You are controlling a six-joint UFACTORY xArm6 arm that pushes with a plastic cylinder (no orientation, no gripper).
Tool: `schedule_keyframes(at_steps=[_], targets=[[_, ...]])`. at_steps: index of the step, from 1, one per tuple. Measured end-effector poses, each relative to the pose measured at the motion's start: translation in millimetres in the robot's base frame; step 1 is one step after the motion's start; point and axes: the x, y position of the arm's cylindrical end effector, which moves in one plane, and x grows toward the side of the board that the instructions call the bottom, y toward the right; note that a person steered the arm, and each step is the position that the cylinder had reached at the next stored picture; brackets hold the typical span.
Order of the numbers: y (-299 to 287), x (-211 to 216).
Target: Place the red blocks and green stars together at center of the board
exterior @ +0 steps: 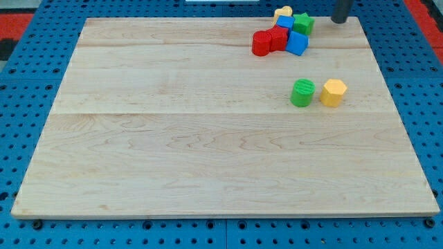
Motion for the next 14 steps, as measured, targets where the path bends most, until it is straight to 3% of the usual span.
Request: schedule_keyframes(at_steps=[4, 6, 11, 14], targets=[[-63.8, 0.0], [-108.9, 41.2], [-128.7, 43.6], [-135.6, 80.6]])
